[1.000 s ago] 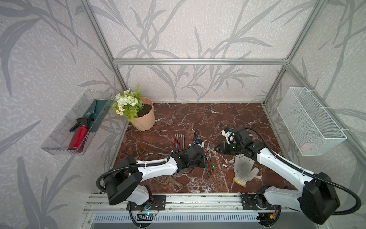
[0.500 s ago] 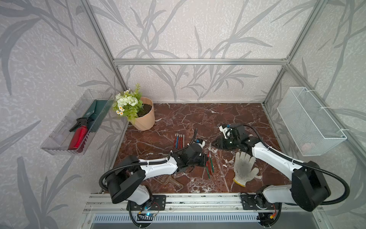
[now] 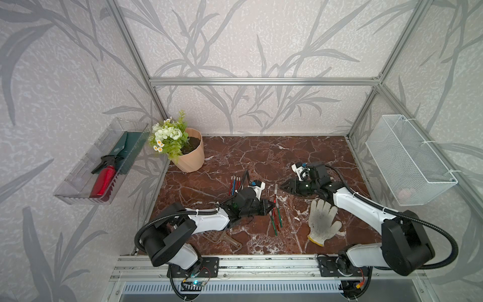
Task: Remove protective caps from carving knives
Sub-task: Pick up the carving knife from the center of the board, then remove the protective sleeve from the carving knife.
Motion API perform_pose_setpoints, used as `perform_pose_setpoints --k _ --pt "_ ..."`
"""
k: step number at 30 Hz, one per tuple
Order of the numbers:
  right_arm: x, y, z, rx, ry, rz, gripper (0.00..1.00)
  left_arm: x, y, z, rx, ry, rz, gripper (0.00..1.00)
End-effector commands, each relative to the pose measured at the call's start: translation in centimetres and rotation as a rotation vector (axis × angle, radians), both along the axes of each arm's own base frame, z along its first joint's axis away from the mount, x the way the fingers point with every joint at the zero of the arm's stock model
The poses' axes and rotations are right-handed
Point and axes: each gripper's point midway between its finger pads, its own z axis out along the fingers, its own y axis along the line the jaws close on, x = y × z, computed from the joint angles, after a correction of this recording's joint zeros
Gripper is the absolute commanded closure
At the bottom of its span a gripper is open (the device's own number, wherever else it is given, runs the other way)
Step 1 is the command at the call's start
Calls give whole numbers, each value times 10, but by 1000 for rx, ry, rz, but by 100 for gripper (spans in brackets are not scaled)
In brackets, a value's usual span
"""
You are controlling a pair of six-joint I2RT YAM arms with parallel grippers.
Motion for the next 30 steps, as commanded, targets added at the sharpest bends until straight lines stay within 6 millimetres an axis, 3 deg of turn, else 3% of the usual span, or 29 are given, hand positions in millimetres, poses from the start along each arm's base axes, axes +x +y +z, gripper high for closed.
perform_pose_setpoints --k 1,30 --pt "3 3 -6 5 -2 0 62 -1 -6 6 -67 8 -19 92" --pt "25 20 -2 25 -26 4 73 -1 -6 -3 -51 30 -22 94"
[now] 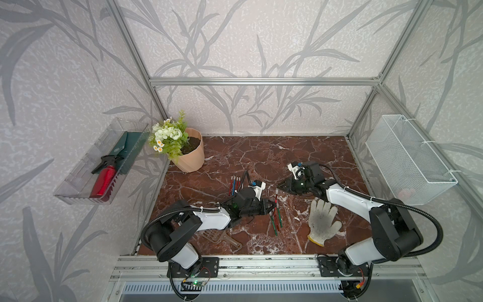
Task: Remove protective caps from carving knives
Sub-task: Remove the protective sleeve from the carving knife.
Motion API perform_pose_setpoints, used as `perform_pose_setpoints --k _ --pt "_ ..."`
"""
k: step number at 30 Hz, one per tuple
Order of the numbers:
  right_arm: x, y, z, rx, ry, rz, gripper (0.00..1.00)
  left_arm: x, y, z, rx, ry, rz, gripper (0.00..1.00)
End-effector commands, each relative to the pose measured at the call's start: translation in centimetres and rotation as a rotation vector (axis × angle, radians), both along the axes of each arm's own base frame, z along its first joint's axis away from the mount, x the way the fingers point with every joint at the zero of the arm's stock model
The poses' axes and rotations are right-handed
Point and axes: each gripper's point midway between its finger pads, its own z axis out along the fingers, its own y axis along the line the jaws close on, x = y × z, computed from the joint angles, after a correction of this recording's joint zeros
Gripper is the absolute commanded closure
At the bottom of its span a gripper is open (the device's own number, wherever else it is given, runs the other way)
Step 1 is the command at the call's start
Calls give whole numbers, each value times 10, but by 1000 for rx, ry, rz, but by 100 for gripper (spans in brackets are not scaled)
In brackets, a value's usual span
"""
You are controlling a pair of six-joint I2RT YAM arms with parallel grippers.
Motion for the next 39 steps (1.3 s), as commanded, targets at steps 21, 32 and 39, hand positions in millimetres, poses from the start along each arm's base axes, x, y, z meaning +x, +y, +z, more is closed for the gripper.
perform_pose_setpoints --k 21,32,39 --pt "10 10 9 14 -31 12 84 0 -2 4 -23 -3 -10 94" --pt "17 10 22 21 -68 -7 88 -2 -2 2 -17 -1 -20 94" --pt "25 9 34 29 -107 -34 88 -3 -1 0 -6 1 -23 94"
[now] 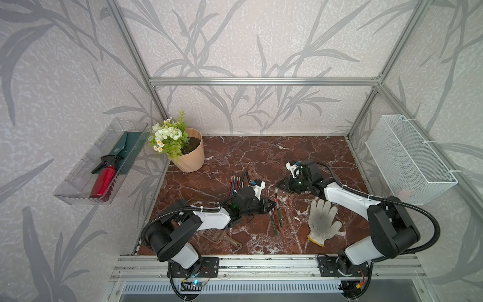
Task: Remove protective caps from carving knives
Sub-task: Remove the protective sleeve from the carving knife.
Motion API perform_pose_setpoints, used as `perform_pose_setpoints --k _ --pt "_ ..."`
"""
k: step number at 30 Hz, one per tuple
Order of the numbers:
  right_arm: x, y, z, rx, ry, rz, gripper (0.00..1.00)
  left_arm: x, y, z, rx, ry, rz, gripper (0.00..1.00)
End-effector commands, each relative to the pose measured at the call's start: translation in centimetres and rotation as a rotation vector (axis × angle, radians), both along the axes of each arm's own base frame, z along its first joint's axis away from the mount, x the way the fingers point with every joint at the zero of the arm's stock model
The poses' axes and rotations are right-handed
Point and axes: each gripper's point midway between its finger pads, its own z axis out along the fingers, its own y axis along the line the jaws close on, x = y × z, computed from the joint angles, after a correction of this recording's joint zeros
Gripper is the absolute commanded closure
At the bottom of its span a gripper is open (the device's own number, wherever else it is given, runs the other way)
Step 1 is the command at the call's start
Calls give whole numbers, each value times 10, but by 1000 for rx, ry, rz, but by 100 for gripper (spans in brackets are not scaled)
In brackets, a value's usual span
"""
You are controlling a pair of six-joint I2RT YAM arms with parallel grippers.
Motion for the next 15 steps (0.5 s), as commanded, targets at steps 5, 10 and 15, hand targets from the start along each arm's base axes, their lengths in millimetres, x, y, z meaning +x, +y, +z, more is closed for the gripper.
perform_pose_setpoints --k 5,10,15 --pt "24 0 40 35 -118 -44 88 -6 0 -2 2 7 -24 94" --pt "32 -3 49 42 -138 -59 89 -7 1 -1 2 5 -23 94" --pt "38 -5 56 47 -154 -68 89 -8 2 0 5 4 -25 94"
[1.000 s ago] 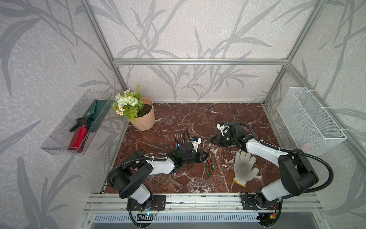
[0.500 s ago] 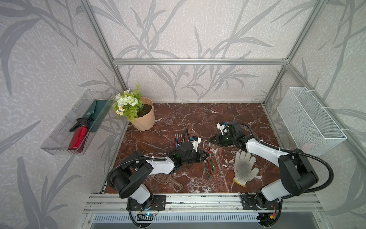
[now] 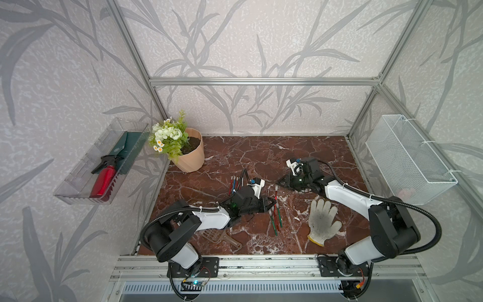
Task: Remove protective caps from carving knives
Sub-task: Remove the protective sleeve from the carving knife, then place the protective sleeve at the center of the board.
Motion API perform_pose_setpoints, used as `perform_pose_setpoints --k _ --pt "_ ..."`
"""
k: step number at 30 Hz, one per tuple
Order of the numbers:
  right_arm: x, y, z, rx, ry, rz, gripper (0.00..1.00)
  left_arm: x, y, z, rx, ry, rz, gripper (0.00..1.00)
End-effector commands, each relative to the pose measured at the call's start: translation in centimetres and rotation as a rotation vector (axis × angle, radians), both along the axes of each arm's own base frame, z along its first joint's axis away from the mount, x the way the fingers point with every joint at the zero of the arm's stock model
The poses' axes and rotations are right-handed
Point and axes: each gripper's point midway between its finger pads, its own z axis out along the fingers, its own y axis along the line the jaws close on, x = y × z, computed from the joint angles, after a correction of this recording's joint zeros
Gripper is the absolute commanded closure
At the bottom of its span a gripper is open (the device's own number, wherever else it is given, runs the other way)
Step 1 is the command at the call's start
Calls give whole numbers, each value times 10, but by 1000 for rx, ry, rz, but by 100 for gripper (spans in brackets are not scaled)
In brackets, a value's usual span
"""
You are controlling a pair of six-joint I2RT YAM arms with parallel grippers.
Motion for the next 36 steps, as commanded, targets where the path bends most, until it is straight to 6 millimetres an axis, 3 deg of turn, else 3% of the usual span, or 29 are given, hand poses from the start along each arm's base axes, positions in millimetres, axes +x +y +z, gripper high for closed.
perform_pose_setpoints --k 1,25,36 --pt "30 -3 45 41 -150 -52 89 -14 1 -10 28 39 -44 94" --pt "52 -19 54 41 -175 -91 89 -12 0 -3 50 28 -53 94" --pt "14 -50 29 -207 -150 -28 88 -2 30 4 169 -16 23 94"
